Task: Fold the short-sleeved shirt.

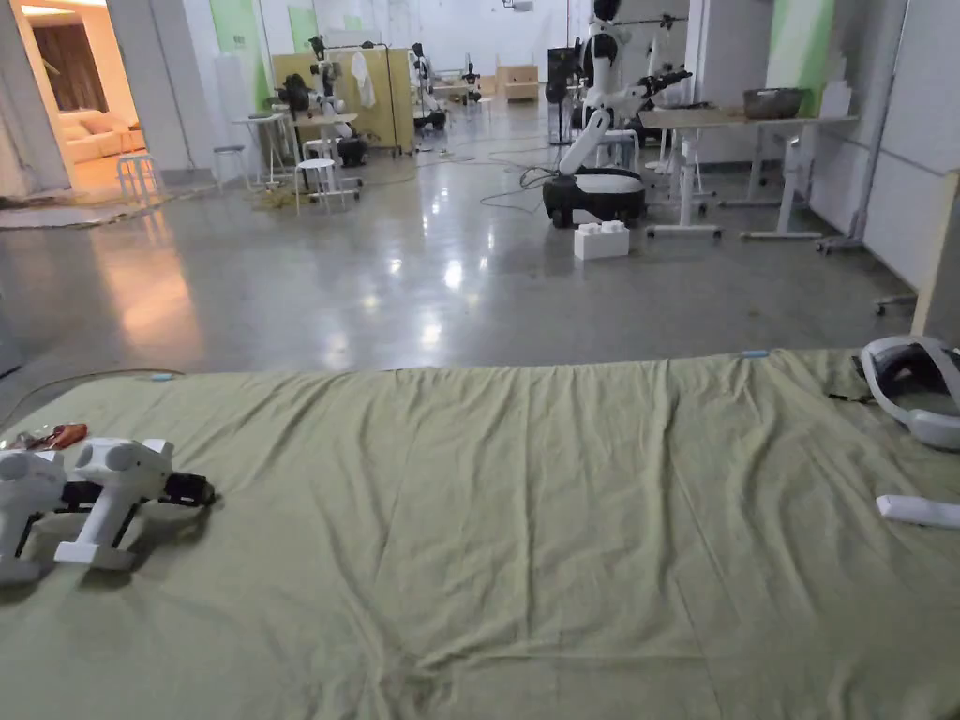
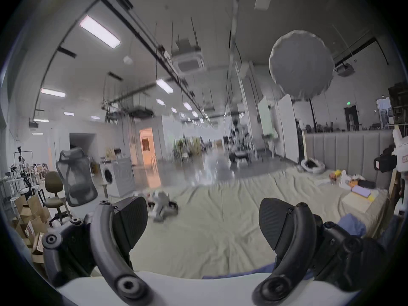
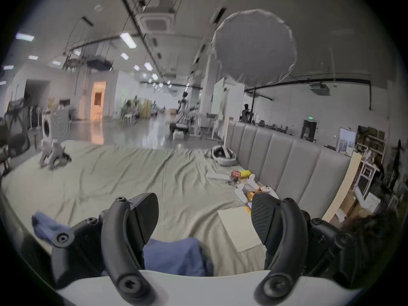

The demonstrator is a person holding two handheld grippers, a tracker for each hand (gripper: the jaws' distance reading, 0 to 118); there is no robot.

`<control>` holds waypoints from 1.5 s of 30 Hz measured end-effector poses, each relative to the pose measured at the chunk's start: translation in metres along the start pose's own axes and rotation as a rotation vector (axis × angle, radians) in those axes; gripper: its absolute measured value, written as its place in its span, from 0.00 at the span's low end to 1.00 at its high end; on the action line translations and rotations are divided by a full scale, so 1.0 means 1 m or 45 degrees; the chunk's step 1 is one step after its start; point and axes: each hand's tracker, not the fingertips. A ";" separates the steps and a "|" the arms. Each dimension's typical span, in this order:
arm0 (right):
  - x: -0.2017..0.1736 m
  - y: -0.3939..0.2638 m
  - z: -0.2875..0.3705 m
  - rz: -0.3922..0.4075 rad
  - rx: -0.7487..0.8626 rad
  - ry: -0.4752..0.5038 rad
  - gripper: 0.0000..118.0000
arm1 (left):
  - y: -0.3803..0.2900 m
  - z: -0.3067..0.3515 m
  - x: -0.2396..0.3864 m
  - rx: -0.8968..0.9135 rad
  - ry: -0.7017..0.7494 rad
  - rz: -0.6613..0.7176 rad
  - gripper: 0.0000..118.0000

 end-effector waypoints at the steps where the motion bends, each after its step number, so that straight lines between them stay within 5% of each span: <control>1: 0.000 0.003 -0.006 -0.046 -0.034 0.056 0.79 | 0.002 0.001 -0.002 0.028 -0.004 0.036 0.93; 3: -0.001 0.010 -0.007 -0.123 -0.118 0.250 0.78 | -0.001 -0.010 -0.016 0.042 -0.014 0.130 0.93; 6: -0.022 0.017 0.007 -0.034 0.001 0.253 0.78 | 0.062 0.027 0.009 0.000 -0.157 0.260 0.93; 9: -0.043 0.023 0.023 0.096 0.075 0.358 0.78 | 0.062 0.021 0.023 -0.014 -0.095 0.207 0.93; 14: -0.067 0.024 0.031 0.019 0.039 0.592 0.78 | 0.055 0.028 0.044 -0.025 -0.109 0.095 0.93; 16: -0.073 0.026 0.030 0.015 0.032 0.593 0.77 | 0.052 0.033 0.052 0.004 -0.099 0.075 0.93; 19: -0.079 0.030 0.033 0.036 0.058 0.577 0.52 | 0.063 0.041 0.043 0.014 -0.158 0.138 0.90; 21: -0.078 0.032 0.033 0.025 0.061 0.586 0.13 | 0.067 0.039 0.044 0.002 -0.136 0.145 0.63; 23: -0.077 0.033 0.034 -0.013 0.061 0.588 0.08 | 0.065 0.040 0.044 0.018 -0.125 0.139 0.04; 24: -0.076 0.034 0.034 -0.028 0.054 0.602 0.07 | 0.066 0.038 0.046 0.007 -0.107 0.133 0.02; 31: -0.085 0.032 0.043 0.050 0.102 0.520 0.02 | 0.065 0.046 0.041 -0.019 -0.150 0.148 0.01; 38: -0.075 0.020 0.036 0.020 0.096 0.501 0.02 | 0.069 0.037 0.027 -0.067 -0.190 0.200 0.01; 43: -0.069 0.017 0.031 0.006 0.029 0.542 0.02 | 0.058 -0.006 -0.022 -0.302 -0.272 0.401 0.01; 44: -0.068 0.014 0.029 0.003 0.007 0.530 0.02 | 0.049 -0.019 -0.037 -0.350 -0.278 0.463 0.07; 45: -0.068 0.012 0.027 -0.003 -0.014 0.540 0.02 | 0.036 -0.031 -0.054 -0.394 -0.296 0.532 0.23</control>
